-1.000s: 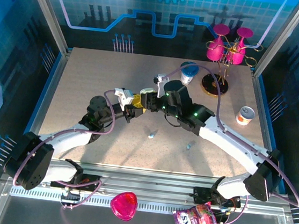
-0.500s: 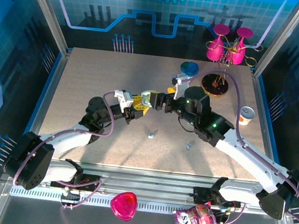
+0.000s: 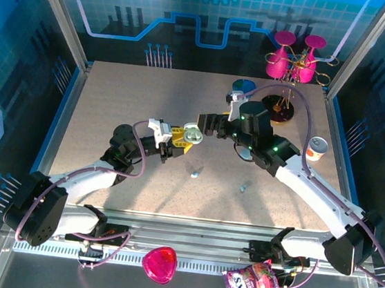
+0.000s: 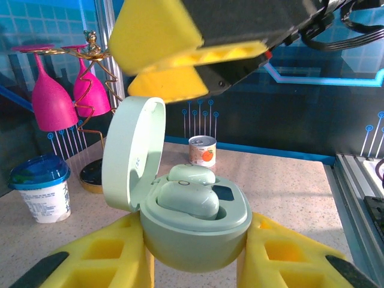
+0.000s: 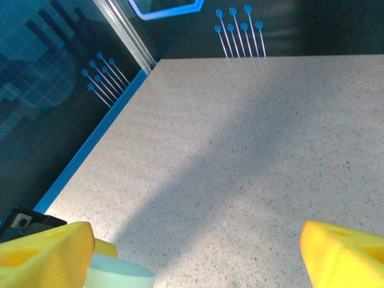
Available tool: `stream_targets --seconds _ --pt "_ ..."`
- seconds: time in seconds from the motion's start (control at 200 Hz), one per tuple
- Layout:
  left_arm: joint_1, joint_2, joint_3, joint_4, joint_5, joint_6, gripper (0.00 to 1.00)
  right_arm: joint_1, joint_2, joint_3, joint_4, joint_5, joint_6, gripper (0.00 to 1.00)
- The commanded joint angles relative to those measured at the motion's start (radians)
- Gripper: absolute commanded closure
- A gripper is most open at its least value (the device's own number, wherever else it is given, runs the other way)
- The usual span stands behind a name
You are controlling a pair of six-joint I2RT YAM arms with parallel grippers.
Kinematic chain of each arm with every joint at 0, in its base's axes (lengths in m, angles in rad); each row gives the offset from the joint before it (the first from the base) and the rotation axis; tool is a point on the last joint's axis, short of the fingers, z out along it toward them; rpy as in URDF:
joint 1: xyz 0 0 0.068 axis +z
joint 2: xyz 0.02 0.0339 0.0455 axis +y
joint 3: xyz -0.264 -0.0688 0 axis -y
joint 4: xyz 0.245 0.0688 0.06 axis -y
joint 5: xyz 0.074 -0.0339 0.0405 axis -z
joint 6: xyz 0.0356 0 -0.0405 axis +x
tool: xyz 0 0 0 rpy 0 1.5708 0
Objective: Insert the wireless bluetooth earbuds into the charging case
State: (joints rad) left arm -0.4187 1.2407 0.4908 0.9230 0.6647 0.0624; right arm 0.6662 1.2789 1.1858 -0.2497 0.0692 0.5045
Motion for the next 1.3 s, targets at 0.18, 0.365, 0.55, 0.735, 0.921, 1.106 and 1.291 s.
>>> stream_targets --seconds 0.18,0.365,0.55,0.735,0.921,1.106,1.291 --pt "0.005 -0.018 0.002 0.047 -0.021 -0.002 0.75 -0.011 0.005 0.014 -0.066 -0.078 -0.003 0.1" --pt "0.005 -0.006 0.009 0.054 -0.044 -0.007 0.74 -0.015 -0.042 -0.043 -0.045 -0.097 0.01 0.11" --pt "0.006 0.001 0.011 0.072 -0.039 -0.022 0.74 -0.091 -0.093 -0.153 0.123 -0.309 0.118 0.12" --pt "0.006 0.006 0.004 0.118 -0.033 -0.037 0.74 -0.147 -0.1 -0.246 0.343 -0.523 0.323 0.13" --pt "0.005 0.013 0.006 0.165 -0.034 -0.056 0.74 -0.16 -0.046 -0.367 0.715 -0.697 0.621 0.16" --pt "0.005 0.009 0.002 0.169 -0.053 -0.045 0.74 -0.139 0.043 -0.449 0.986 -0.722 0.799 0.21" --pt "0.005 0.007 -0.002 0.163 -0.053 -0.044 0.74 -0.104 0.158 -0.466 1.21 -0.742 0.932 0.32"
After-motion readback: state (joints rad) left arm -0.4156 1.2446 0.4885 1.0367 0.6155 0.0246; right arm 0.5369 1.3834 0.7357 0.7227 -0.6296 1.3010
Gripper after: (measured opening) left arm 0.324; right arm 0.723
